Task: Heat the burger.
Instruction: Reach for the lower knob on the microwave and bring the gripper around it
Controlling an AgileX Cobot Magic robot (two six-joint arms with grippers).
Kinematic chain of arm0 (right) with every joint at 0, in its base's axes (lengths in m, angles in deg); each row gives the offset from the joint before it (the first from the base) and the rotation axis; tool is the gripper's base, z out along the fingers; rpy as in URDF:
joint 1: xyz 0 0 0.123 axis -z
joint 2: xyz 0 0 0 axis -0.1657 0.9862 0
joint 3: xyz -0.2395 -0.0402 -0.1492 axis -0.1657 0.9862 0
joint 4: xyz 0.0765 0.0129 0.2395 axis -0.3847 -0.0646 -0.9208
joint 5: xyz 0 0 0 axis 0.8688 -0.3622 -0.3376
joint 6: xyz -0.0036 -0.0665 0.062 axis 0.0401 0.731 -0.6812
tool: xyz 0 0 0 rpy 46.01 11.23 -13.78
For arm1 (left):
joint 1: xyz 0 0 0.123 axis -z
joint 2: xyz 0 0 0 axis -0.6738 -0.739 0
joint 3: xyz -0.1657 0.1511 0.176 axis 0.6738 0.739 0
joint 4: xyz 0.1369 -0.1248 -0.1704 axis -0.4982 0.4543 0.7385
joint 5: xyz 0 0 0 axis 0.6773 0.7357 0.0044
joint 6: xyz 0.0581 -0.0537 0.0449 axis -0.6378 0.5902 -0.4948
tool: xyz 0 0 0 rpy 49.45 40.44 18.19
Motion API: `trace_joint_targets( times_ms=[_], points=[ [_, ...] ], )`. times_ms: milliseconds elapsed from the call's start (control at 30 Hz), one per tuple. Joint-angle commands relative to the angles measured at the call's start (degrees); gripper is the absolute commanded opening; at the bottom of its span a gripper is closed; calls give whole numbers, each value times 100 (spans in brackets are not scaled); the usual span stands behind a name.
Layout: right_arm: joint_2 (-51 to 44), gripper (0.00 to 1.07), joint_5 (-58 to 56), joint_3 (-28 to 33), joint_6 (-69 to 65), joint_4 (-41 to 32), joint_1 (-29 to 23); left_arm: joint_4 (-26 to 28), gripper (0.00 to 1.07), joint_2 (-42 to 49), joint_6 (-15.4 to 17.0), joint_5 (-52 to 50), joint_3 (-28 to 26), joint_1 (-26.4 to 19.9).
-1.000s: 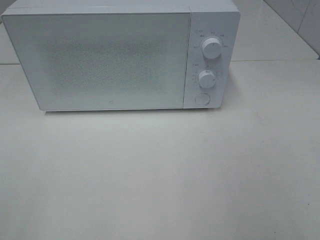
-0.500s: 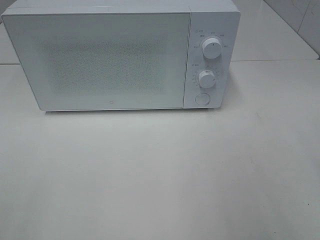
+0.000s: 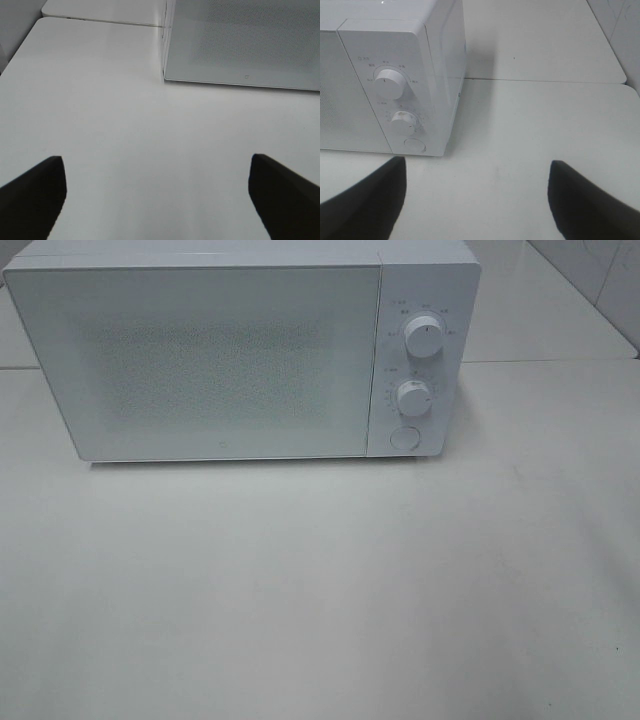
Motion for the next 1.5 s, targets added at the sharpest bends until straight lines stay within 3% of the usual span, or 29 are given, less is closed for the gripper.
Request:
trace_joint_targets(
  times_ms=[33,967,1300,1500],
  points=[
    [384,73,493,-40,-74,0,17,46,91,120,46,6,23,-23],
    [2773,73,2767,17,-80,-46,11,46,91,120,46,6,23,-23],
    [3524,73,5059,659,980,-1249,11,40,91,120,46,6,23,-23],
    [3759,73,5678,934,1518,-1874,11,40,91,120,46,6,23,-23]
  ],
)
